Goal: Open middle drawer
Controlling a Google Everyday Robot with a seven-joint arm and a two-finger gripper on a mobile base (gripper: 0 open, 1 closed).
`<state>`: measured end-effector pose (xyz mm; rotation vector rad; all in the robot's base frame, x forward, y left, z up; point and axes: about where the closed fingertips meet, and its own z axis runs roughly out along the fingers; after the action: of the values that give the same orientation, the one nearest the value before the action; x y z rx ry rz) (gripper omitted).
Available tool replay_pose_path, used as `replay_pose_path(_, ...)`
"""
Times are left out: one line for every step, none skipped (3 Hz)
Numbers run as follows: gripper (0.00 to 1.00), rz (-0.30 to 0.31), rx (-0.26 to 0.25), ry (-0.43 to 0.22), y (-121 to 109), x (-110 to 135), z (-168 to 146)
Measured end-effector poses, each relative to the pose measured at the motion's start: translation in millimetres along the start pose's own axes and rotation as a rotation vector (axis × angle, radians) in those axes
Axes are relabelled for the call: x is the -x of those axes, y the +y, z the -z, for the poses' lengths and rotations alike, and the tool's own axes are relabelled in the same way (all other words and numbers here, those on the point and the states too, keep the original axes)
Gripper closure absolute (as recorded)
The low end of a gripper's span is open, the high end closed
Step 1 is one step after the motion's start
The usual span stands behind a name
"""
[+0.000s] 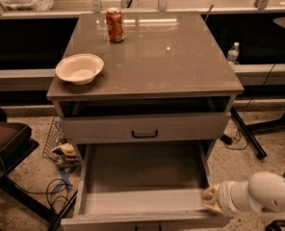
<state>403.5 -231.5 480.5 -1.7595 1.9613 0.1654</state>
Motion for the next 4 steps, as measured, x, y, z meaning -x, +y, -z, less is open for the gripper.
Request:
replay_pose_path(1.0, 0.081, -0.069, -0.014, -48.7, 17.9, -0.2)
replay_pose_path(1.0, 0.081, -0.069, -0.014, -48.7, 17.9, -0.2)
replay_pose_path(1.0, 0.071, -0.034, -0.006, -37.6, 20.8, -31.7)
replay_pose_path(1.0, 0.063, 0.038, -0.01, -22.1, 27.4, -95.6)
